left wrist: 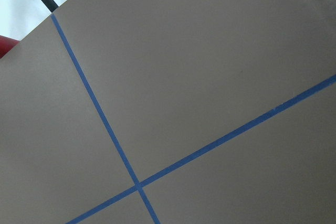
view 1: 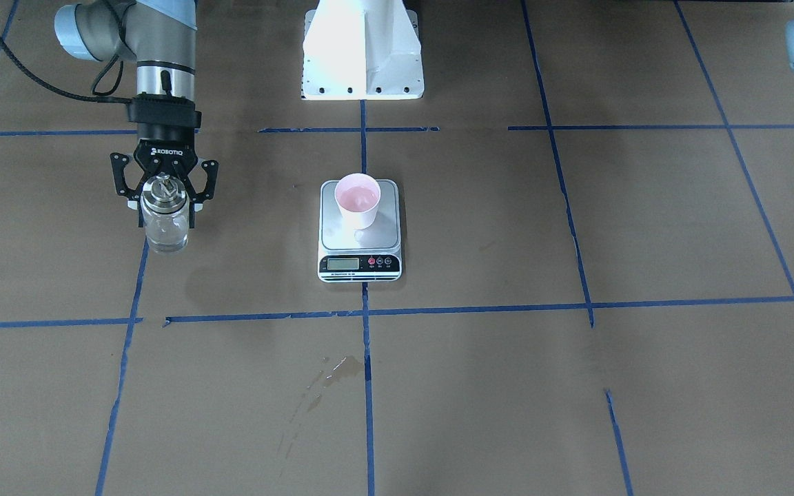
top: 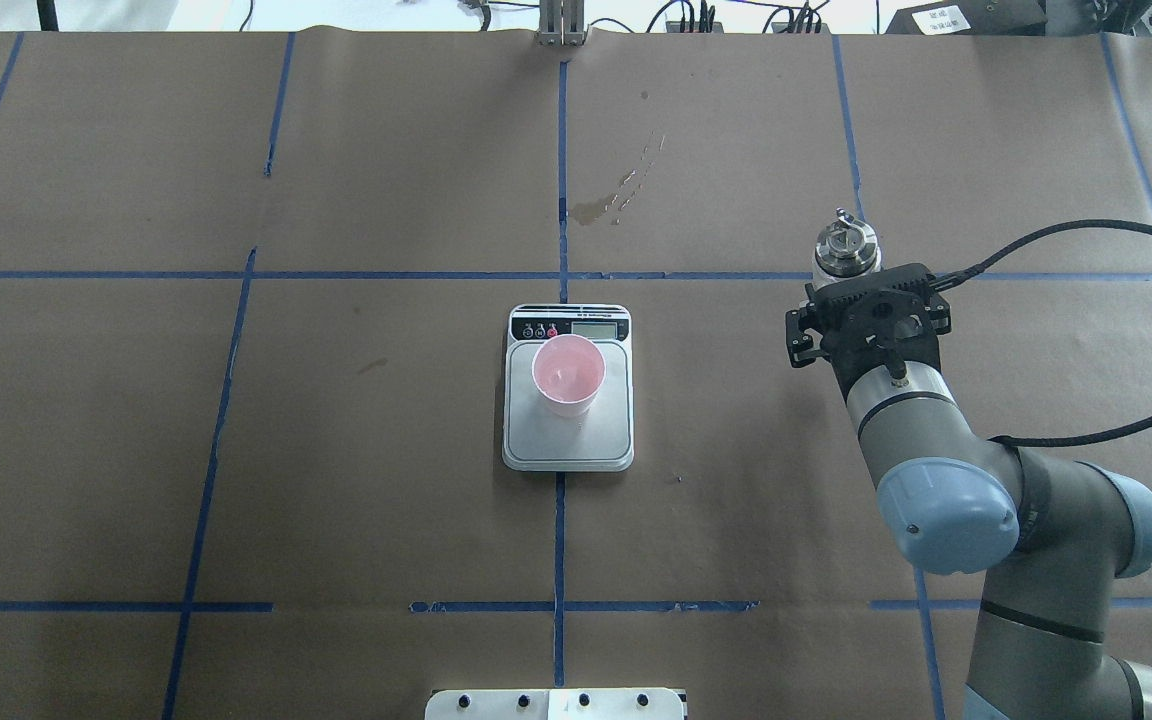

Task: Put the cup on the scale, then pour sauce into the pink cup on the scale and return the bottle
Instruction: 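Carry the bottle with the right gripper toward the pink cup on the scale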

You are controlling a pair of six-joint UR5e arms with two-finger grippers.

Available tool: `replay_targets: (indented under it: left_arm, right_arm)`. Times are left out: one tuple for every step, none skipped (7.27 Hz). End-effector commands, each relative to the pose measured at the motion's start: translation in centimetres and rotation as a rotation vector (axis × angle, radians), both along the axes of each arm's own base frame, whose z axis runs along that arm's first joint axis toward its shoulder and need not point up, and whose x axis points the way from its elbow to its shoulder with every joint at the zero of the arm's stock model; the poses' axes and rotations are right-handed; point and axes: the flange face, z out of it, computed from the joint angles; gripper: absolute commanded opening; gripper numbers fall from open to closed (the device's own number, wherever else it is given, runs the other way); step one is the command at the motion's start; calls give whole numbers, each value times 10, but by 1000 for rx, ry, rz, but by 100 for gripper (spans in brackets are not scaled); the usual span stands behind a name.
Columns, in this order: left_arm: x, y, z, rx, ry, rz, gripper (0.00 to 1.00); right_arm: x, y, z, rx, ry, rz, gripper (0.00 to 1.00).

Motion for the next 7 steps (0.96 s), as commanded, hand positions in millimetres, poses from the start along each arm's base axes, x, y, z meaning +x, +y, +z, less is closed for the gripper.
replay_targets:
  left_arm:
    - [-14,33,55,-27,76,5,100]
    - [-29,33,65,-45,75,-25,100]
    - [-35,33,68,-55,78,-42,100]
    - [-35,34,67,-51,78,-37,100]
    - [-35,34,61,-49,127,-24,100]
    - [-34,34,62,-57,156,-19,100]
    - [-44,34,62,-67,161,-47,100]
  right_arm:
    - [-5,-2,-30,85,126,-72,0]
    - [-7,-1,-37,141,235,-105,0]
    - [-15,2,-43,185,326,-148,0]
    - [-25,8,-42,224,423,-183,0]
    - [-30,11,-37,246,558,-211,0]
    - [-46,18,-47,252,663,-233,0]
    - [-71,26,-78,253,746,-238,0]
